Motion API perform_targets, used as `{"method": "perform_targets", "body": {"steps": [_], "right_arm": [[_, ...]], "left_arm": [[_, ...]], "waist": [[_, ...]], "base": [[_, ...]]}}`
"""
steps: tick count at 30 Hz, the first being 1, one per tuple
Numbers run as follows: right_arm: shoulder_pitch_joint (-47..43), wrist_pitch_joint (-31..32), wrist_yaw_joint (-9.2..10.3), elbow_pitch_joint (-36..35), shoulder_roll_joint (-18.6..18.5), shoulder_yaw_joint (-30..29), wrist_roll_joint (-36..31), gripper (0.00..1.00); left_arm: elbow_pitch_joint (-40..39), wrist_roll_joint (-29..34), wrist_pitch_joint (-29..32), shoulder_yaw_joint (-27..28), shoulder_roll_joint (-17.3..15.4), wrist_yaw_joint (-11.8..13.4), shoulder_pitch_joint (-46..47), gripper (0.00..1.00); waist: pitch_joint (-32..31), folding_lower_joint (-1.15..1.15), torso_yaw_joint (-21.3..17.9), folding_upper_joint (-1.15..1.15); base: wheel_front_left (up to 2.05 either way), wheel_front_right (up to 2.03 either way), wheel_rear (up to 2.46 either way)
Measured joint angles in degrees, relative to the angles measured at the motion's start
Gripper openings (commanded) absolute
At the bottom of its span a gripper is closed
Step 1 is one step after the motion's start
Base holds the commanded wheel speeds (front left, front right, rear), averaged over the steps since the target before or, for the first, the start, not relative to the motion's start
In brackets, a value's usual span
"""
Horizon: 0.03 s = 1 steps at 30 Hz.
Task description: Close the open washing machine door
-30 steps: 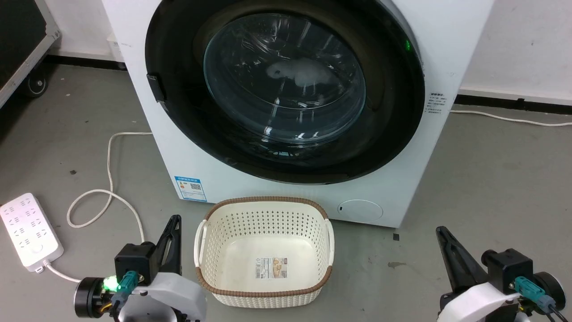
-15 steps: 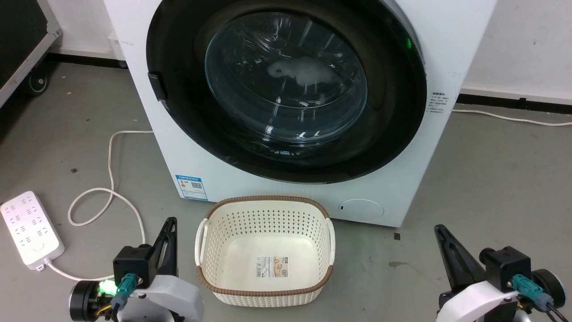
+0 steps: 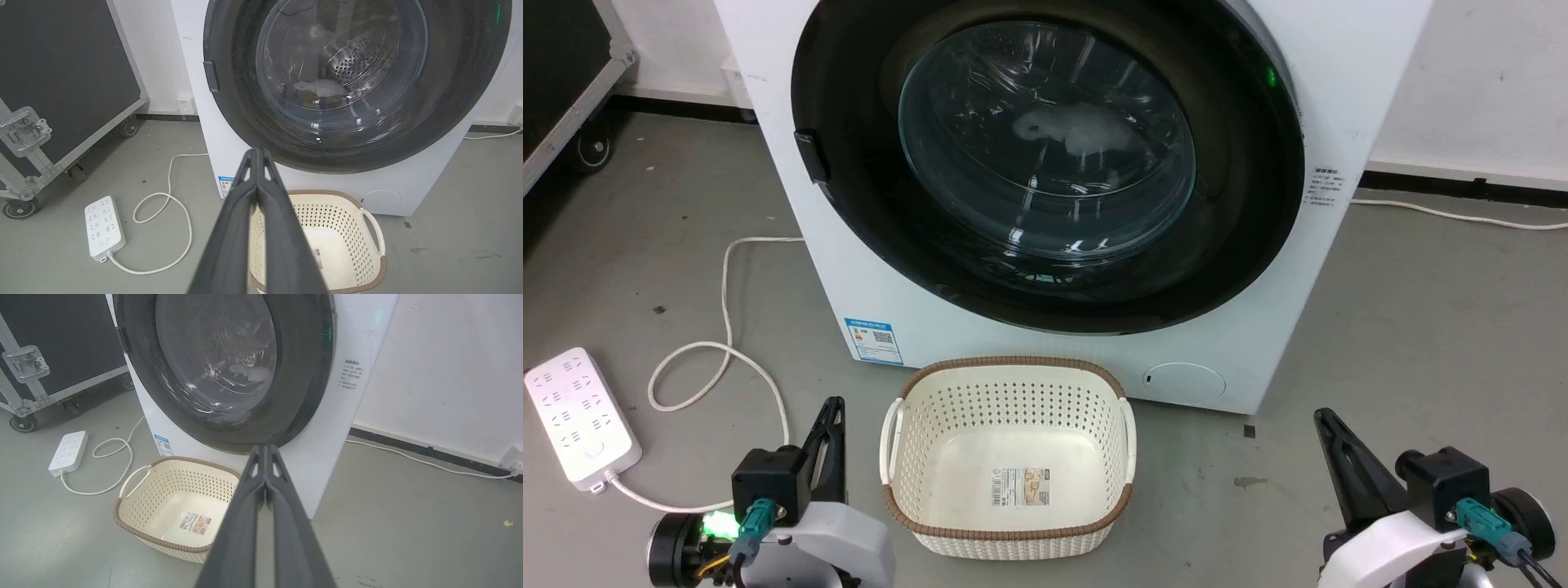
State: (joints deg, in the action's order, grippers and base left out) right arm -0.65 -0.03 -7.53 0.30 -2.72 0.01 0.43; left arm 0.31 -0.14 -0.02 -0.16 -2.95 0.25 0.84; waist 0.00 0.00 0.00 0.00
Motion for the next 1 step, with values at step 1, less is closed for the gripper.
{"method": "perform_targets", "body": {"steps": [1], "right_arm": [[0.00, 0.00, 0.00, -0.01, 0.00, -0.02, 0.00, 0.00]], "left_arm": [[0.00, 0.00, 0.00, -0.01, 0.01, 0.00, 0.00, 0.00]], "waist": [[0.00, 0.00, 0.00, 0.00]], "base": [[0.00, 0.00, 0.00]]}}
